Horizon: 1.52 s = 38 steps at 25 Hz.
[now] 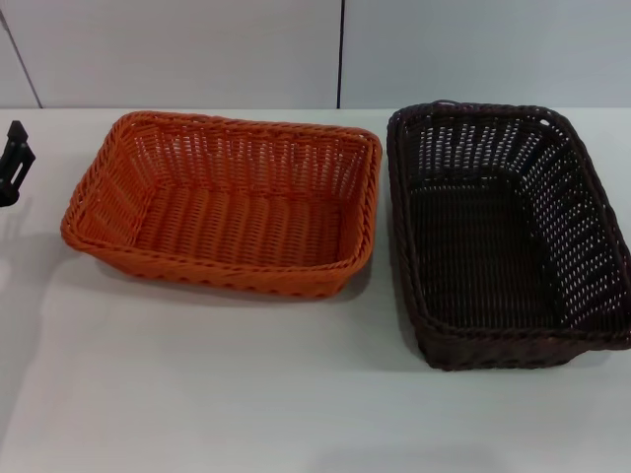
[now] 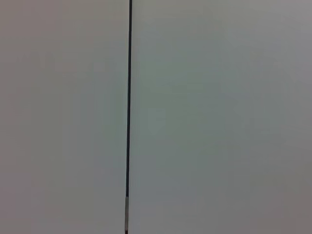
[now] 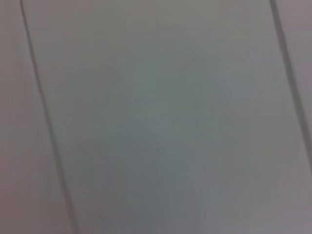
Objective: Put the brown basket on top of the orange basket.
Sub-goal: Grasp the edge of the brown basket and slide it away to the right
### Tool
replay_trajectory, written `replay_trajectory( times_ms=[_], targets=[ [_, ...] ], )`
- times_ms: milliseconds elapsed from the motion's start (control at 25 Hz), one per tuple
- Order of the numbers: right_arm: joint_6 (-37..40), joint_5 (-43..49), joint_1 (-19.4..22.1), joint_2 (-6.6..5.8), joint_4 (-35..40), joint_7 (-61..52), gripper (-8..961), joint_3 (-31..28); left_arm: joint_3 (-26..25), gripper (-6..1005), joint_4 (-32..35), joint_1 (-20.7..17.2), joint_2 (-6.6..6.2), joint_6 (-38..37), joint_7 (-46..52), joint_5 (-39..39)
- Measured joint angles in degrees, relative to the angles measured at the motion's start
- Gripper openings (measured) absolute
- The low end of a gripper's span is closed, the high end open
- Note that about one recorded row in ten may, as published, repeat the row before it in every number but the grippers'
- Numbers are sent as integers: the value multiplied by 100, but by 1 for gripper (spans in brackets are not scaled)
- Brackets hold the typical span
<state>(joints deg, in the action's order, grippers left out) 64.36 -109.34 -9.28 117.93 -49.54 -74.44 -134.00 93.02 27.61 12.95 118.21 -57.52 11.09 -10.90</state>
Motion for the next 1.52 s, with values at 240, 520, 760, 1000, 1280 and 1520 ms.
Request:
replay_trajectory(
  times_ms=[240, 520, 760, 1000, 1280, 1520],
  targets=[
    [-32, 2161, -107, 43, -1662, -2244, 823, 276, 15, 801, -2, 39, 1, 88, -21, 0],
    [1308, 4871, -664, -155, -3489, -5565, 824, 446, -9, 801, -2, 63, -1, 185, -19, 0],
    [2991, 5899, -1319, -534, -4738, -7162, 824, 379, -37, 800, -4, 91, 0, 337, -24, 0],
    [4770, 6172, -2283, -943, -4772, -7272, 824, 357, -41, 800, -139, 185, 0, 391, -30, -26],
    [5541, 6950, -2857, -993, -4503, -6888, 823, 1493, -47, 800, -289, 300, 0, 392, -6, -41],
    [5485, 7318, -3063, -879, -4401, -6615, 823, 2110, -47, 800, -292, 311, 1, 392, 12, -50]
  ],
)
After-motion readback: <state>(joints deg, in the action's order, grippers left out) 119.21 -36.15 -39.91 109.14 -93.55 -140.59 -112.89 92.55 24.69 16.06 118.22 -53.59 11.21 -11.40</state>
